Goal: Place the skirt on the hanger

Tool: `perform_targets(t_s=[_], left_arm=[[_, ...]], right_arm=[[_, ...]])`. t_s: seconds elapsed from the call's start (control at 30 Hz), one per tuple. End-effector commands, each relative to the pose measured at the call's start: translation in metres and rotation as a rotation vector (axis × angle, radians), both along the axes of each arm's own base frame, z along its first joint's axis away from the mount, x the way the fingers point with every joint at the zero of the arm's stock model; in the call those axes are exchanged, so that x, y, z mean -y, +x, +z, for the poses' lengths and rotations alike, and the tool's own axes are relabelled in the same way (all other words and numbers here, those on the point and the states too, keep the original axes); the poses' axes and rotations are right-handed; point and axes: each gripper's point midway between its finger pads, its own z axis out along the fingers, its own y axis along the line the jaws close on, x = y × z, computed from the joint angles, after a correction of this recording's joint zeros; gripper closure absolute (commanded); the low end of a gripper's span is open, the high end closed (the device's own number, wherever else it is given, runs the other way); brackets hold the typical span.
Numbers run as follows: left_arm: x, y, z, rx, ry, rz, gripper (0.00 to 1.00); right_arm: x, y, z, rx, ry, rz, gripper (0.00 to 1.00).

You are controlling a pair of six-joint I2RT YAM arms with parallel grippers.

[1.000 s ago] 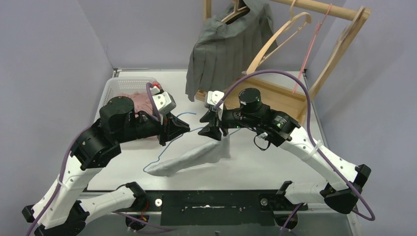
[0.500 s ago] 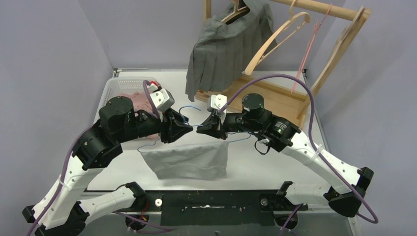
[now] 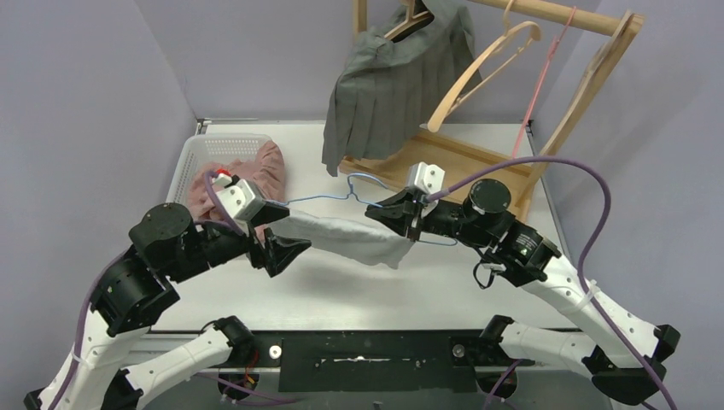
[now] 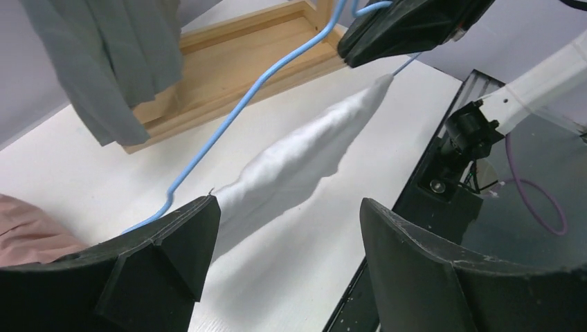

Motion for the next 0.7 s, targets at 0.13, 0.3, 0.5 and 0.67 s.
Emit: perform_targets(t_s=[0.13,0.3,0.5,0.67], left_arm=[[-0.033,-0.006,0.045,0.131,-0.008,0.084,0.26],[-0.031,-0.005,0.026,0.092,0.053,0.073,0.26],[-0.027,-0.010,0.002,0.092,0.159,-0.009,0.27],[-0.020,-0.015,0.017,0.140,0.127,-0.060,0.27]], right_arm=[[0.020,-0.017,0.049,0.089,0.112,0.001,1.00],[0.024,-0.021,0.051,0.086,0.124,-0.002,1.00],[0.028,-0.036,0.051,0.117,0.141,0.060,1.00],[0.031,-0.054,0.046,0.132,0.107,0.142,1.00]])
